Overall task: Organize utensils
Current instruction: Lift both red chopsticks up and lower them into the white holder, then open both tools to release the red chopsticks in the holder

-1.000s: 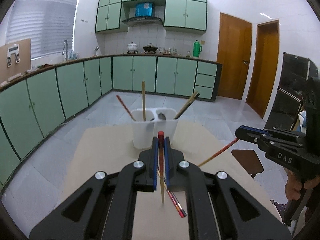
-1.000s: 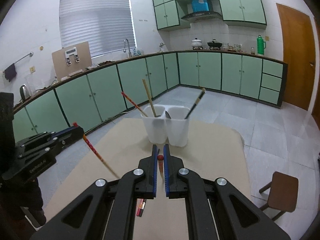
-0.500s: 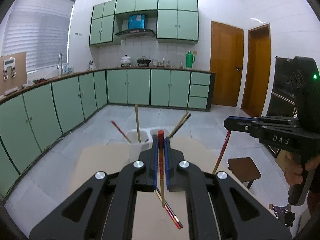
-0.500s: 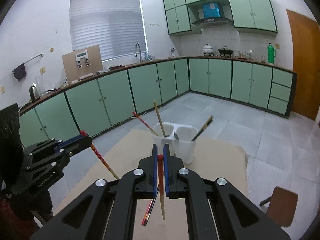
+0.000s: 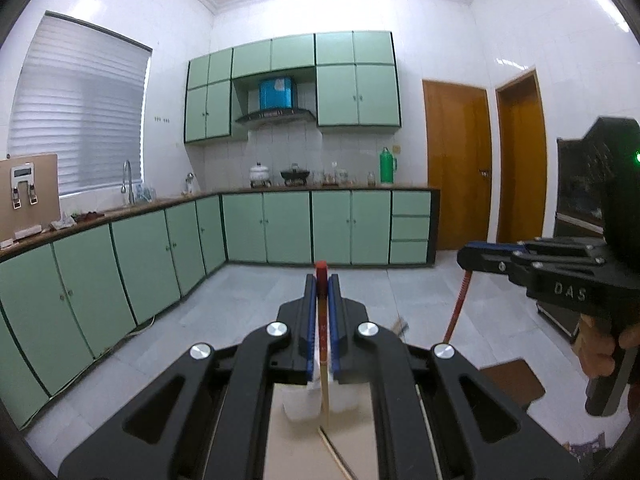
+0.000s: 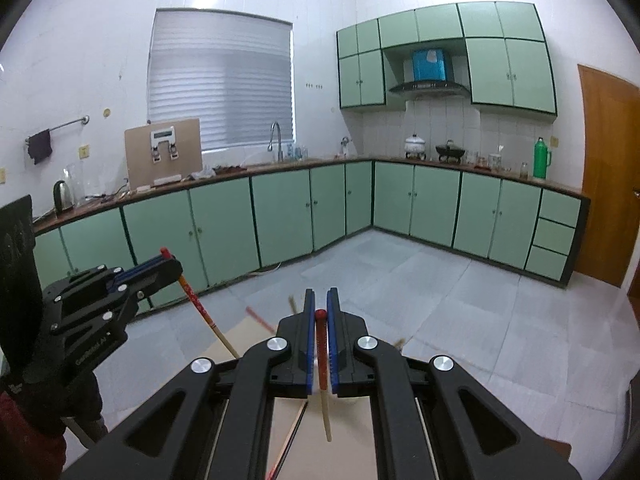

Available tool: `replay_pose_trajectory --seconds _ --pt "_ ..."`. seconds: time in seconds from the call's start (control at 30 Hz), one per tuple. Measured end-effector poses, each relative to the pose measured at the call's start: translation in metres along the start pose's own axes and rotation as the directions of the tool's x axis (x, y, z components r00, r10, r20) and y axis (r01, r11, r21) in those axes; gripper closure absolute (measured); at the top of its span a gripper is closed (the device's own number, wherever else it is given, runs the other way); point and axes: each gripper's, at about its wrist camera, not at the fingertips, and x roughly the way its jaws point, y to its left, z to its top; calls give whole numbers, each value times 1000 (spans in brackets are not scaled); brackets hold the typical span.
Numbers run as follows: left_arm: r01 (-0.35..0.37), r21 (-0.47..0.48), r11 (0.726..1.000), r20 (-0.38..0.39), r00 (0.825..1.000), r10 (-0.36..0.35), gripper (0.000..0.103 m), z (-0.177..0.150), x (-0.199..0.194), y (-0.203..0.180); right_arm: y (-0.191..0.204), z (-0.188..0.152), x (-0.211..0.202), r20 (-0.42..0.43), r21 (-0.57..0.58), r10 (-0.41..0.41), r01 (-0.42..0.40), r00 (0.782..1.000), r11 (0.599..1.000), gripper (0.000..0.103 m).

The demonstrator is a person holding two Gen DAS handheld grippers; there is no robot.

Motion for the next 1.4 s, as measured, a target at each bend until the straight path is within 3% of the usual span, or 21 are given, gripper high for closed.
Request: replay_pose_trajectory --seconds 0.27,0.53,0.9,1.4 --pt "-7 -21 1000 65 998 8 98 32 53 -2 -14 38 29 86 15 -30 29 996 999 97" --pt "-35 1 999 31 999 35 98 23 109 -7 -35 47 75 120 65 -65 58 991 996 97" --pt "-49 -26 998 -67 997 48 98 -16 161 12 -45 16 136 53 78 -94 90 994 993 97" --pt "-53 -32 998 -187 981 46 97 -58 193 36 -53 -23 169 -61 111 -75 81 995 991 97"
